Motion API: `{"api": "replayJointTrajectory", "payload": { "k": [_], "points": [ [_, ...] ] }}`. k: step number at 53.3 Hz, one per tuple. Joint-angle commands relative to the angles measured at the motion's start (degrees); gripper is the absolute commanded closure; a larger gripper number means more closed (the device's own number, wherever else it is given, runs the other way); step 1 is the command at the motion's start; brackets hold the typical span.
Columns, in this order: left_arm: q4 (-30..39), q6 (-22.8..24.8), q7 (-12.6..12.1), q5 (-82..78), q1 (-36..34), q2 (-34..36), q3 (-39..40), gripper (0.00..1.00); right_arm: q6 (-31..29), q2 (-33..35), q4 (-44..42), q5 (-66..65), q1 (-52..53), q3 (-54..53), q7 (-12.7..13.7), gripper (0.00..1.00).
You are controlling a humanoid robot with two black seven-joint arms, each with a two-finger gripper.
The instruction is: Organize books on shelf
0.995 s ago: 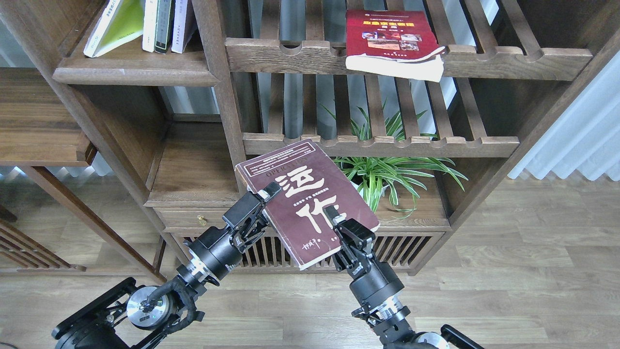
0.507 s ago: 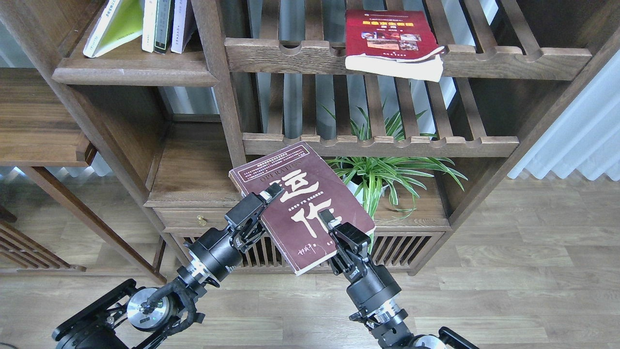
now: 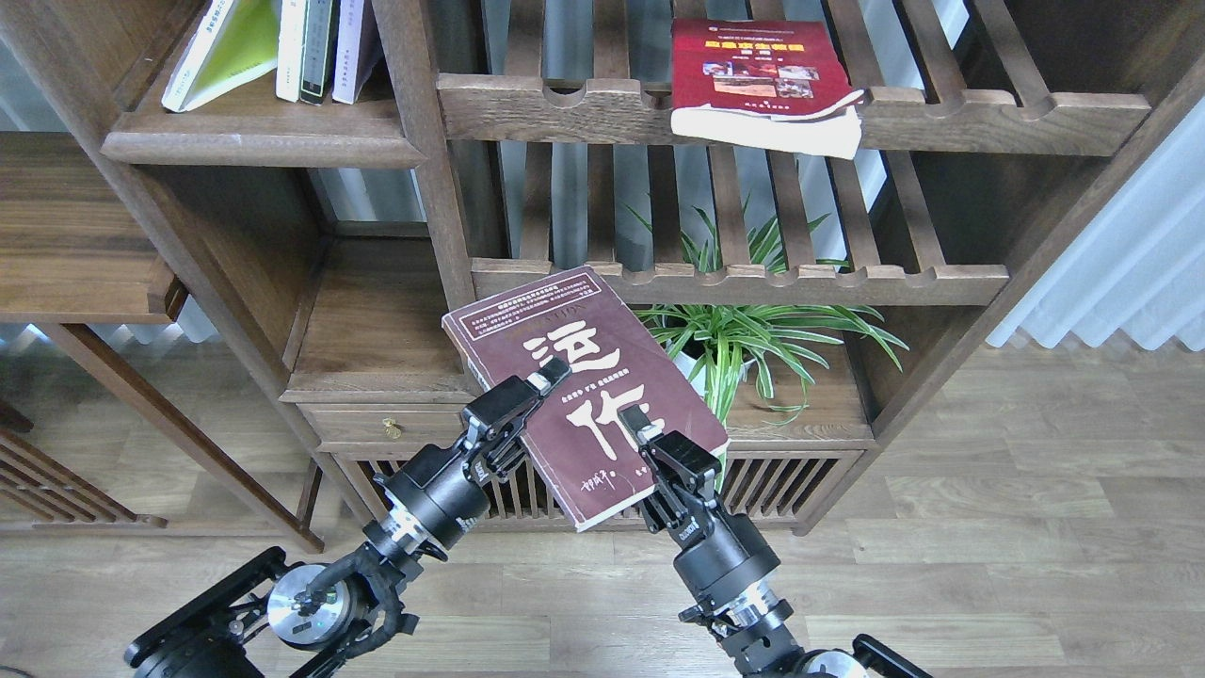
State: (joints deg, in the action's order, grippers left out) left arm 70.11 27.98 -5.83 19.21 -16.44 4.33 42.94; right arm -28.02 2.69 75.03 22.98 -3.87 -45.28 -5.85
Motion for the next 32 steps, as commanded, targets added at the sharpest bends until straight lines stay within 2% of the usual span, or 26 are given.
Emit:
{"api": "replayJointTrajectory", "payload": {
  "k": [1, 32],
  "points": [
    [0.0, 0.0, 0.1, 0.1, 0.1, -0.1, 0.3, 0.9, 0.0, -0.8, -0.1, -0.1, 0.1, 0.2, 0.0, 0.96],
    [0.4, 0.0, 0.0, 0.1, 0.1, -0.1, 0.3, 0.92, 0.0, -0.8, -0.1, 0.0, 0.3, -0.3, 0.0, 0.94]
  ]
}}
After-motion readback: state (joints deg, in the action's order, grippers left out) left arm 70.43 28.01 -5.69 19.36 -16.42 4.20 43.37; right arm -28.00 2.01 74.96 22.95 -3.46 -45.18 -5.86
